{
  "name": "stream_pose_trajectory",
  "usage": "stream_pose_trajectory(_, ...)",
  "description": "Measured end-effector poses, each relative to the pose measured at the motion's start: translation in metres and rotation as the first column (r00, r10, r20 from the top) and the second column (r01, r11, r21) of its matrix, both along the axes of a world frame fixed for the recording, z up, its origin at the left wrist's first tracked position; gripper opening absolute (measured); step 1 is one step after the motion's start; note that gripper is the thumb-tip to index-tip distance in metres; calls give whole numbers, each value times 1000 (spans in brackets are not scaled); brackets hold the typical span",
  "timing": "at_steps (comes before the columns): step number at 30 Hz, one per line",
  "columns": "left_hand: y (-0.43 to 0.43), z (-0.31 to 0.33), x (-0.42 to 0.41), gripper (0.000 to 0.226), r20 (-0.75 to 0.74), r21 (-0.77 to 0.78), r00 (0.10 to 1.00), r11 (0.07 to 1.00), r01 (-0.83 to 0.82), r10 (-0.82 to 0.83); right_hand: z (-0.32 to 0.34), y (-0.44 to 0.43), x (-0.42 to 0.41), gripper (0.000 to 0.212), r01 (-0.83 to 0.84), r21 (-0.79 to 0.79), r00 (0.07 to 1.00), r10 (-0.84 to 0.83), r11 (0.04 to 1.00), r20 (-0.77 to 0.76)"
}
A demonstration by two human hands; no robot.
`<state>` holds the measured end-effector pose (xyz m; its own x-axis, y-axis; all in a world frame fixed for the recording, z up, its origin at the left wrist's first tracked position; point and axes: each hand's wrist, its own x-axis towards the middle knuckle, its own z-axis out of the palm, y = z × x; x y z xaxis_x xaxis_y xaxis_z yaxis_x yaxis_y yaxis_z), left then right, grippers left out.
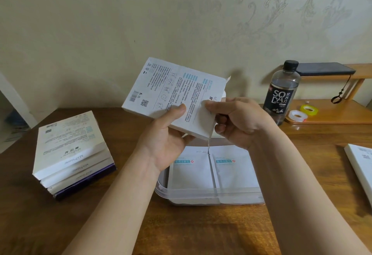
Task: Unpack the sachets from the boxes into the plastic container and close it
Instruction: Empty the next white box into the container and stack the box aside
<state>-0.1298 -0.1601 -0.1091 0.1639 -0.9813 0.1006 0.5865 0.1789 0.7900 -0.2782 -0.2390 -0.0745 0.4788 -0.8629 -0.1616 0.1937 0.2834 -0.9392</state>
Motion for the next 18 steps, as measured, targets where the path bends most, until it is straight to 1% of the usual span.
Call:
stream_pose_trajectory(2, 0, 2, -2, 55, -28, 25, 998, 999, -47, 48, 0, 0, 0, 4, -19, -7, 999, 20, 1000, 29)
stream_pose_trajectory(8, 2, 9, -6, 46, -131, 102, 979, 985, -140, 153, 1, 3, 0, 26, -106, 14, 982, 102, 994, 162)
stream_pose_trajectory(9, 2, 10, -6, 46, -135, 108, 976, 982, -155, 169, 2, 3, -1, 22, -122, 8, 978, 119, 993, 171)
stream_pose_trajectory(10, 2, 10, -6, 45, -138, 113, 973, 979, -169, 184, 4, 3, -3, 12, -129, 6, 977, 126, 992, 174)
stream_pose_trajectory(11, 2, 11, -6, 43, -146, 117, 969, 976, -182, 198, 6, 4, -5, 14, -120, 5, 977, 118, 993, 178)
stream_pose_trajectory(12, 2, 11, -6, 41, -158, 119, 965, 974, -193, 211, 8, 4, -6, 20, -100, 5, 979, 97, 995, 177)
stream_pose_trajectory(14, 2, 10, -4, 40, -178, 120, 957, 970, -211, 230, 10, 5, -8, 23, -30, 0, 983, 30, 1000, 184)
stream_pose_trajectory(17, 3, 9, -3, 45, -171, 115, 956, 968, -222, 240, 11, 7, -6, 13, 28, -44, 985, -20, 999, 173)
stream_pose_trajectory(18, 4, 9, -3, 45, -159, 110, 958, 969, -222, 237, 11, 9, -4, 13, 45, -57, 986, -35, 997, 163)
